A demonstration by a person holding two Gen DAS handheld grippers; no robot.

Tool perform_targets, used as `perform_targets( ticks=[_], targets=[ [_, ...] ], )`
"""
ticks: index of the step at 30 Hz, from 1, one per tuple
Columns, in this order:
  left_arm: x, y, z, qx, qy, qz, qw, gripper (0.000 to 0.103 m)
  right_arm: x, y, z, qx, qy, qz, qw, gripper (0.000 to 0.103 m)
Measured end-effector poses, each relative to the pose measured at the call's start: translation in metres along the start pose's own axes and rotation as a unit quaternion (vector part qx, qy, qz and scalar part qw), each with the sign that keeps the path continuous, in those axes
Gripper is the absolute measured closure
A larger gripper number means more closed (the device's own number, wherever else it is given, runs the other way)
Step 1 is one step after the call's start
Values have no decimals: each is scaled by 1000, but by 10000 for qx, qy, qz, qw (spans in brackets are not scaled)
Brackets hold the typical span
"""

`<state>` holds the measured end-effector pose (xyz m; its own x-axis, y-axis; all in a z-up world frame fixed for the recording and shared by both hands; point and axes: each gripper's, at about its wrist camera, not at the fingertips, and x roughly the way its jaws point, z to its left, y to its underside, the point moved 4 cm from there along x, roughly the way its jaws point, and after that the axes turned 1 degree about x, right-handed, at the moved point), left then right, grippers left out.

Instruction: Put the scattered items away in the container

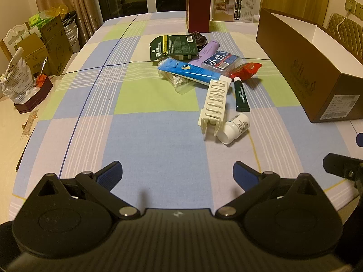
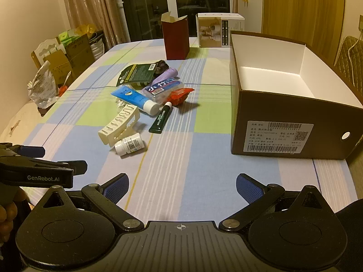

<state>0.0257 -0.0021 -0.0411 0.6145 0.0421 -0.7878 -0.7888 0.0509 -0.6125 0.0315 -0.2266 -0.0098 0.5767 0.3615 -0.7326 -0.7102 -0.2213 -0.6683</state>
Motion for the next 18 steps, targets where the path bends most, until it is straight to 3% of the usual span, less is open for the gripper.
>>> perform_targets(
  ticks=[18],
  targets=[
    [1,2,1,-13,-1,19,10000,1,1,1,-1,2,0,17,10000,0]
  ],
)
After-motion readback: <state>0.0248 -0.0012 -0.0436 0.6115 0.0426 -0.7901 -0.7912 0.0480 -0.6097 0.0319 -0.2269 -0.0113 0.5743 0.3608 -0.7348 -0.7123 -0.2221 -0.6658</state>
